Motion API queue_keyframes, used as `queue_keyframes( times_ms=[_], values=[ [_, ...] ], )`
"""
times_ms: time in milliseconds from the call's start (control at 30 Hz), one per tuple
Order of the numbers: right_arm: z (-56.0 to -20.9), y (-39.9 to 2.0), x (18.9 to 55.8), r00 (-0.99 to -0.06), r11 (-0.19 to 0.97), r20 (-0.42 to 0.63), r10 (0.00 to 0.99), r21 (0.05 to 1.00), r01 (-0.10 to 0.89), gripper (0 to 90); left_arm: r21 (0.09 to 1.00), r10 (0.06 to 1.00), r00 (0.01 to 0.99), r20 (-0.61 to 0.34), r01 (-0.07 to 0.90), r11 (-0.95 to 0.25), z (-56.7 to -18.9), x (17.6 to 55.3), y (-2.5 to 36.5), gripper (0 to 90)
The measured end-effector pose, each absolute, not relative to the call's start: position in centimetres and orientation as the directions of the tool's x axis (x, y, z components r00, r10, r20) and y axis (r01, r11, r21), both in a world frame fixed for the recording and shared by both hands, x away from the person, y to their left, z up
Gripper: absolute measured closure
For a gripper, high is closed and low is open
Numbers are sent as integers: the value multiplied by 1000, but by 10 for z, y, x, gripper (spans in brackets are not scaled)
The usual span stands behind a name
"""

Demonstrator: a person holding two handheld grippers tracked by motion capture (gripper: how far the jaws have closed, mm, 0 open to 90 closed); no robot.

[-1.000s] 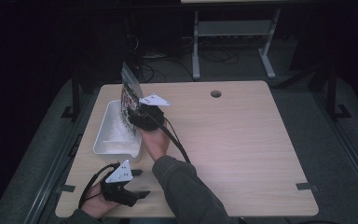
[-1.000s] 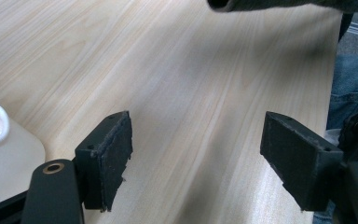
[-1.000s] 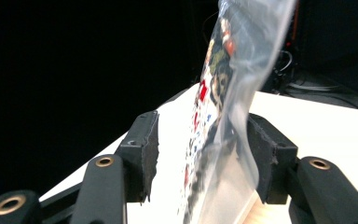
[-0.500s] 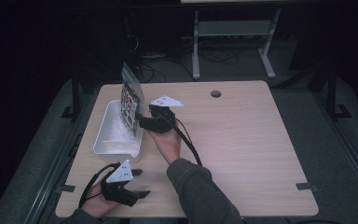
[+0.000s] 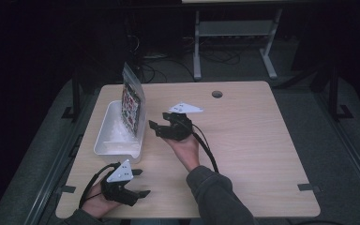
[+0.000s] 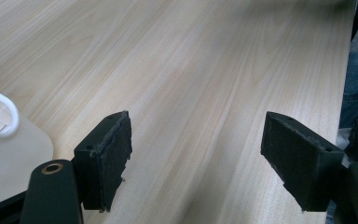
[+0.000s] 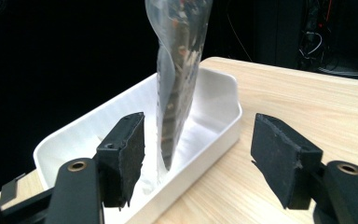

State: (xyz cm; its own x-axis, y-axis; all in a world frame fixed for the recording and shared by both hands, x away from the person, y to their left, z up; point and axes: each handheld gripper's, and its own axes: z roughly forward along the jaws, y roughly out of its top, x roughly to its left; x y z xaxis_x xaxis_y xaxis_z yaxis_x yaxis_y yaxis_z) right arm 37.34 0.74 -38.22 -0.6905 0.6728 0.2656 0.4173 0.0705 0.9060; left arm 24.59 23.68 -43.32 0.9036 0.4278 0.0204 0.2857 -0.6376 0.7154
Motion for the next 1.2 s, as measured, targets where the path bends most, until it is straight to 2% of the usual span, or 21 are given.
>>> queue_keyframes(
  times_ms=[467,1200],
  values=[
    [-387,-47,362,-667,53,276,692,902,428,335,718,431,902,18,288,-634,-434,247,236,238],
    [-396,-115,343,-699,130,271,662,877,463,313,725,442,897,3,302,-619,-434,249,235,232]
  ],
)
